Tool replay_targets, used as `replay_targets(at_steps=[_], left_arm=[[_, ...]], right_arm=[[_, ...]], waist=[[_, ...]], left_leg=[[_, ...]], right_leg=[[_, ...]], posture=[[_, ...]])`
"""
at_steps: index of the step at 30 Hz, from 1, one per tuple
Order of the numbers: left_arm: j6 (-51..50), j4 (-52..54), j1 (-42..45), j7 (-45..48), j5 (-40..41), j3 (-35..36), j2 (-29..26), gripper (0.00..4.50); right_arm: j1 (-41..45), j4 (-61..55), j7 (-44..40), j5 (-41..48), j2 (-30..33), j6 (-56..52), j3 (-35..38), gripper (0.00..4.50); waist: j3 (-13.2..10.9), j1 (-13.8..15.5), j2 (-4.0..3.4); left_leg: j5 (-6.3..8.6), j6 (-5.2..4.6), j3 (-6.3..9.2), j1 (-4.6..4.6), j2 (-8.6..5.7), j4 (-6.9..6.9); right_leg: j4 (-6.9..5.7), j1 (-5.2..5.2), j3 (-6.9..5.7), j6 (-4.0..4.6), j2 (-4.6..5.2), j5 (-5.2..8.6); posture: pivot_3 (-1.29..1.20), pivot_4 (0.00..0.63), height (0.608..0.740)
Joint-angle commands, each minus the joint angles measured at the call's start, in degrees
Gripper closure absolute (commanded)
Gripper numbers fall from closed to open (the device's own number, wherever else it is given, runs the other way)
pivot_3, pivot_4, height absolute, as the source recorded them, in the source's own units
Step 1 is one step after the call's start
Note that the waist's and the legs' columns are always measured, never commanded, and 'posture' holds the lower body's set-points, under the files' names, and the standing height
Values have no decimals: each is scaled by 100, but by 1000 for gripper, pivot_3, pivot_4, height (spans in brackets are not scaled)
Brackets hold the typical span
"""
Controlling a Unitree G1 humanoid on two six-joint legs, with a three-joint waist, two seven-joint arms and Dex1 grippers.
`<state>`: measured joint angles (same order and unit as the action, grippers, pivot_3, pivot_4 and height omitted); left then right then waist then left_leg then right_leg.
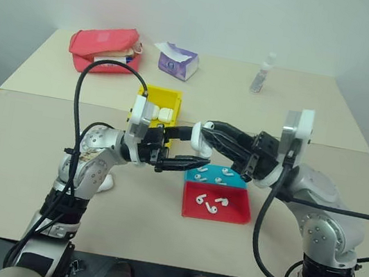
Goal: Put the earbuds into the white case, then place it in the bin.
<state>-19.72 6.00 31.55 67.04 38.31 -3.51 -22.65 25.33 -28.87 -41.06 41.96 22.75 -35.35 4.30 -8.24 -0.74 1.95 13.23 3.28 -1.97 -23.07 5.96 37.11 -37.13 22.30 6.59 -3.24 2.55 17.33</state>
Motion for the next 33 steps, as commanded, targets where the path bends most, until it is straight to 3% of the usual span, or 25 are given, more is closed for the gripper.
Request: replay_targets(at_steps=[1, 8, 11, 21, 33], left_arm=[[277, 260, 56, 134, 30, 66, 67, 1698], [394, 167, 147, 89, -45, 56, 189, 1698], [425, 113, 182, 78, -71, 101, 230, 1698], [525, 0, 240, 31, -170, 167, 336, 1698], [498, -99, 148, -88, -220, 269, 275, 1698]], right_arm=[[54, 31, 114, -122, 48, 110, -82, 3862], [72, 86, 67, -135, 136, 58, -203, 3862], [39, 80, 48, -142, 196, 60, -217, 2836], [23, 82, -79, -92, 382, 123, -195, 29], [171, 250, 252, -56, 576, 67, 213, 29]], waist=[[0, 0, 0], [0, 1, 0], [0, 3, 0], [0, 0, 0], [0, 3, 0]], left_leg=[[0, 0, 0, 0, 0, 0], [0, 0, 0, 0, 0, 0], [0, 0, 0, -1, 0, 0], [0, 0, 1, -1, 0, 0], [0, 0, 2, -1, 0, 0]], right_leg=[[0, 0, 0, 0, 0, 0], [0, 0, -1, 0, 0, 0], [0, 0, -1, 0, 0, 0], [1, 0, -1, 0, 0, 0], [1, 0, -1, 0, 0, 0]], posture=[[0, 150, 740], [0, 150, 740], [0, 150, 740], [0, 150, 740], [0, 150, 740]])
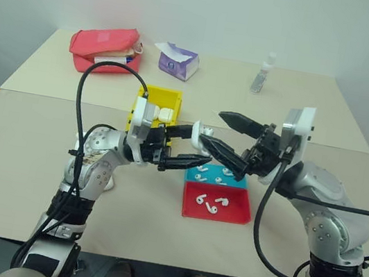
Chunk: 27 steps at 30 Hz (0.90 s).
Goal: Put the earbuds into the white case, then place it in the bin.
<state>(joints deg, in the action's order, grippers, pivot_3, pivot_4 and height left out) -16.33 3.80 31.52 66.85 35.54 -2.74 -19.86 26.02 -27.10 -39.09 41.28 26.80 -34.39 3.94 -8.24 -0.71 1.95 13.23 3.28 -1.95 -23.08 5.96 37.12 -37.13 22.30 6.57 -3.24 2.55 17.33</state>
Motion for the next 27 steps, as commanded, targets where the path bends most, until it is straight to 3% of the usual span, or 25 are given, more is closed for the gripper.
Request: replay_targets(at_steps=[1, 7, 10, 14, 17, 22, 27], left_arm=[[145, 87, 158, -89, 40, 204, -22, 1698], [53, 15, 301, -248, -98, 152, 1, 1698], [14, 117, 237, -211, -134, 127, -89, 1698], [-168, 254, 163, -219, -71, 149, -224, 1698], [-75, 304, 113, -190, -105, 150, -253, 1698], [-67, 405, 52, -244, -49, 181, -220, 1698], [-64, 487, 8, -308, -64, 172, -182, 1698]], right_arm=[[163, 151, 53, -38, 255, 20, 322, 29], [1091, 1284, -184, -649, 969, 200, 269, 29], [1589, 1795, -652, -1585, 1600, 161, -656, 29], [2044, 2558, -1809, -2924, 2127, 1131, -2021, 29], [2432, 3149, -2562, -3626, 2179, 1870, -2686, 29], [3028, 4005, -3344, -4278, 1854, 2249, -3297, 1144], [3294, 4454, -3639, -4672, 1559, 2303, -3469, 1144]], waist=[[0, 0, 0], [-1, 1, -2], [-3, -12, -5], [-3, -12, -6], [-9, -13, -14], [-14, -9, -22], [-14, -1, -22]], left_leg=[[0, 0, 0, 0, 0, 0], [-1, -1, 0, 1, -1, 2], [0, -2, -1, 1, 0, -2], [0, -2, -2, -1, 0, -9], [0, -2, -5, -4, 0, 0], [0, -2, -4, -5, 0, 2], [-1, -1, -4, -4, 0, 4]], right_leg=[[0, 0, 0, 0, 0, 0], [0, -1, 0, 0, 0, 0], [4, 1, 1, 0, 0, 0], [6, 8, 1, 1, -1, 1], [4, 8, 3, 1, 1, 0], [2, 10, 0, 1, 0, 1], [1, 9, 0, 1, 0, 0]], posture=[[0, 150, 740], [0, 150, 740], [0, 150, 740], [0, 150, 740], [0, 150, 740], [0, 150, 740], [0, 150, 740]])
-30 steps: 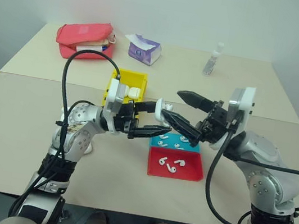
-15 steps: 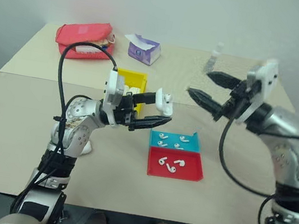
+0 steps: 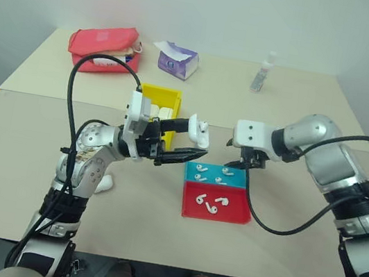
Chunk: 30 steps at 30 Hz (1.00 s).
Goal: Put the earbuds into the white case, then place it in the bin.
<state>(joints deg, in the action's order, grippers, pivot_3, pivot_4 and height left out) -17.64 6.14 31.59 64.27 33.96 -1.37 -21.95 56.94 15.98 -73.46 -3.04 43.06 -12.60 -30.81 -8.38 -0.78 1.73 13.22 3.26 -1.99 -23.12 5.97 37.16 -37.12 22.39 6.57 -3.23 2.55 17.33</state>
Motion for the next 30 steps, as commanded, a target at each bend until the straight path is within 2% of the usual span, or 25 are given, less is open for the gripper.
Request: replay_targets(at_steps=[1, 5, 11, 18, 25, 28, 30], left_arm=[[67, 263, -3, -59, 91, 31, 32, 1698], [62, 332, -56, -95, 105, 44, 25, 1698], [55, 434, -123, -154, 152, 72, 41, 1698], [62, 509, -194, -194, 167, 64, 54, 1698], [38, 599, -272, -163, 207, 79, -5, 1698], [32, 622, -290, -126, 235, 63, -39, 1698], [34, 622, -292, -114, 245, 55, -54, 1698]], right_arm=[[222, 187, -247, -314, -104, 124, -11, 1144], [154, 271, -365, -707, -244, 155, -182, 1144], [257, 952, -45, -1334, -592, 346, -318, 1144], [376, 1643, -41, -1536, -858, 639, -270, 1144], [364, 1838, -131, -1624, -909, 837, -195, 1144], [314, 1843, -179, -1656, -915, 885, -173, 1715], [278, 1841, -201, -1672, -920, 905, -168, 2294]], waist=[[0, 15, -1], [0, 12, -1], [-1, 3, -1], [0, -8, -1], [0, -8, -1], [0, -7, -1], [0, -8, -2]], left_leg=[[0, 0, 0, 0, 0, 1], [0, 0, 0, -1, 0, 4], [-1, 1, 0, 1, 0, 6], [-2, 2, 0, 6, 0, 6], [-2, 2, 0, 12, 0, 6], [-2, 3, 0, 12, 0, 6], [-2, 3, 0, 13, 0, 6]], right_leg=[[0, 0, 0, 0, 0, 0], [-2, 0, -1, 0, 0, 0], [-5, -1, 0, 0, 0, 0], [-8, -4, 0, 0, 0, 0], [-7, -11, 0, 0, 0, 0], [-8, -11, 0, 0, 0, 0], [-8, -11, 0, 0, 0, 0]], posture=[[0, 150, 740], [0, 150, 740], [0, 150, 740], [0, 150, 740], [0, 150, 740], [0, 150, 740], [0, 150, 740]])
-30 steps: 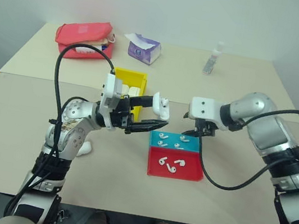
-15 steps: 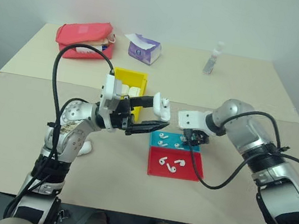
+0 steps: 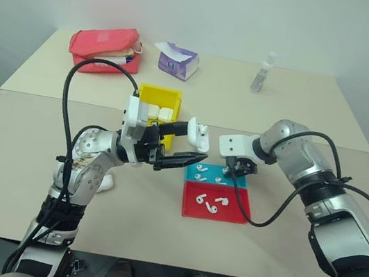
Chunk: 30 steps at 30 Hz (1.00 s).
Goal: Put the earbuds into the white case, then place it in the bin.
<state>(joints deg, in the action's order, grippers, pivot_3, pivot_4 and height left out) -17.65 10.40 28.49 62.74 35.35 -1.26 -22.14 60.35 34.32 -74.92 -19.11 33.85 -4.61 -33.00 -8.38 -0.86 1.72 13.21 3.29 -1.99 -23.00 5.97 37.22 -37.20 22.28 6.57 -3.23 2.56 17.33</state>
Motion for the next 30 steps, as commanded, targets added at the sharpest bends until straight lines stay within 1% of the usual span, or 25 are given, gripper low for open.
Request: replay_targets(at_steps=[1, 5, 12, 16, 19, 20, 23, 25, 27, 29, 30], left_arm=[[38, 191, 19, 42, 109, 43, -41, 1698], [58, 155, 29, 58, 103, 41, -51, 1698], [54, 140, 10, 106, 107, 27, -72, 1698], [26, 84, 59, 206, 158, 32, -96, 1698], [17, -20, 207, 298, 201, 9, -63, 1698], [16, -36, 232, 321, 212, 8, -55, 1698], [41, -136, 319, 400, 198, -35, 0, 1698], [34, -176, 331, 445, 189, -46, 7, 1698], [18, -194, 323, 486, 192, -39, -9, 1698], [-9, -209, 321, 504, 193, -35, -25, 1698], [-23, -219, 326, 505, 193, -34, -27, 1698]], right_arm=[[-86, -2, -52, -70, -10, 95, 54, 2605], [-220, -134, -15, -85, -46, 2, 92, 3815], [-534, -574, -67, 8, 36, -378, 361, 3857], [-586, -1111, 36, 284, 154, -1138, 934, 3857], [-658, -1749, 487, 913, 92, -2150, 1941, 3857], [-705, -1912, 621, 1057, 60, -2344, 2146, 3857], [-1210, -2760, 1283, 2008, -219, -2618, 3458, 3857], [-1494, -3443, 1534, 2845, -405, -3395, 4468, 3857], [-1666, -3951, 1711, 3703, -546, -4227, 5225, 3857], [-1946, -4500, 1692, 4675, -587, -4901, 5832, 3857], [-2126, -4818, 1674, 5098, -594, -5129, 6023, 3857]], waist=[[0, -1, 0], [1, -3, -1], [1, 2, -1], [1, 4, -1], [-2, 13, -4], [-2, 17, -5], [-2, 31, -5], [-2, 47, -5], [-2, 72, -5], [-2, 93, -5], [-2, 97, -5]], left_leg=[[0, 0, 0, 0, 0, 0], [0, 0, 0, 3, 0, 0], [0, 0, 0, 6, 0, 0], [0, 0, 0, 4, 0, 0], [0, 0, 0, -2, 0, 0], [0, 0, 0, -7, 0, 0], [0, 0, 2, -9, 0, -4], [0, 0, 4, -10, 0, -7], [0, 0, 7, -16, 0, -5], [0, 0, 7, -16, 0, -1], [0, 0, 7, -15, 0, -1]], right_leg=[[0, 0, 0, 0, 0, 0], [0, -2, 1, 0, 0, 0], [0, -5, 0, 0, 0, 0], [-1, -4, 1, 0, 0, 0], [0, 1, 1, 0, 0, 0], [0, 4, 0, 0, 0, 0], [4, 4, -3, 0, 0, 0], [7, 2, -6, 0, 0, 0], [7, 3, -8, 0, 1, 0], [4, 3, -8, 0, 1, 0], [4, 3, -8, 0, 1, 0]], posture=[[0, 150, 740], [0, 150, 740], [0, 150, 740], [0, 150, 740], [0, 150, 740], [0, 150, 740], [0, 150, 740], [0, 150, 740], [0, 150, 740], [0, 150, 740], [0, 150, 740]])
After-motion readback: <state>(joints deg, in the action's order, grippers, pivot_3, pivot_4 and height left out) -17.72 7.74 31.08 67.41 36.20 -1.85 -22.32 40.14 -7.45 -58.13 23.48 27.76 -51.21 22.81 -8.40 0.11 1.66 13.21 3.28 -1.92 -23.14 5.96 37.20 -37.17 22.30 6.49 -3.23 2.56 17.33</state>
